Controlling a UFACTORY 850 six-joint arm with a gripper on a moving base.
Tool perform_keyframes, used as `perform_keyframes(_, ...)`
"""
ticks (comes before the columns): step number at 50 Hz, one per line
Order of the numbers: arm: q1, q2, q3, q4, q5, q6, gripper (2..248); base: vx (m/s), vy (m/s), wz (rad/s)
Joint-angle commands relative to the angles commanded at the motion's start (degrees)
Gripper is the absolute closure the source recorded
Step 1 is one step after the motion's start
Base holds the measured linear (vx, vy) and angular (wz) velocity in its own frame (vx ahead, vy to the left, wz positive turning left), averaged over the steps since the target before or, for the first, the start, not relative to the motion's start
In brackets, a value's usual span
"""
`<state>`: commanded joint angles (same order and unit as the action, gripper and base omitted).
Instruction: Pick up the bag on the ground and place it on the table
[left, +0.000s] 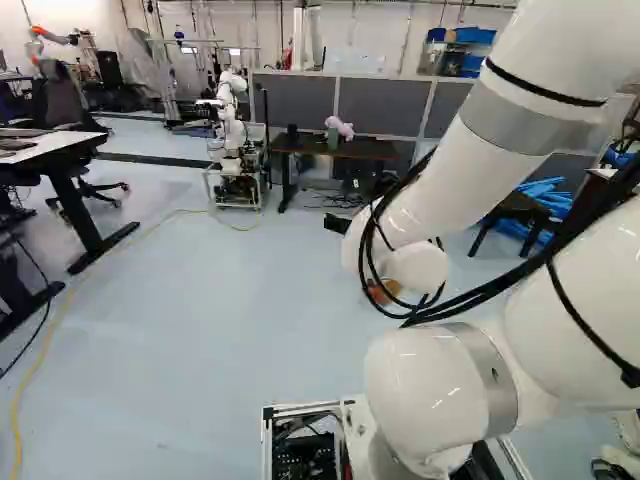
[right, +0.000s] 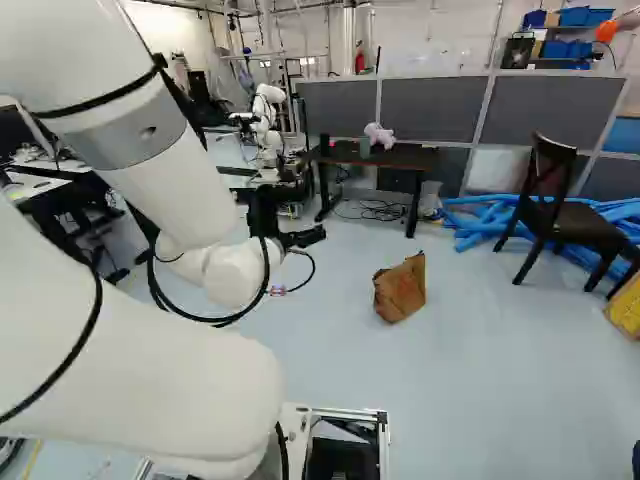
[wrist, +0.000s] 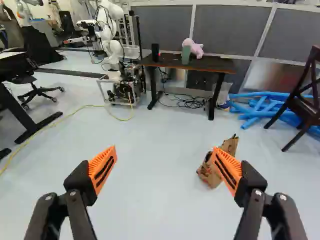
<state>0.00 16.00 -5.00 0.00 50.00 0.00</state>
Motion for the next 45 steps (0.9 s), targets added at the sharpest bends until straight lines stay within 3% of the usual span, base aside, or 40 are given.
perform_keyframes(45,0.0,0.0,0.0,0.0,0.0,0.0,3,0.001,0.000,0.000)
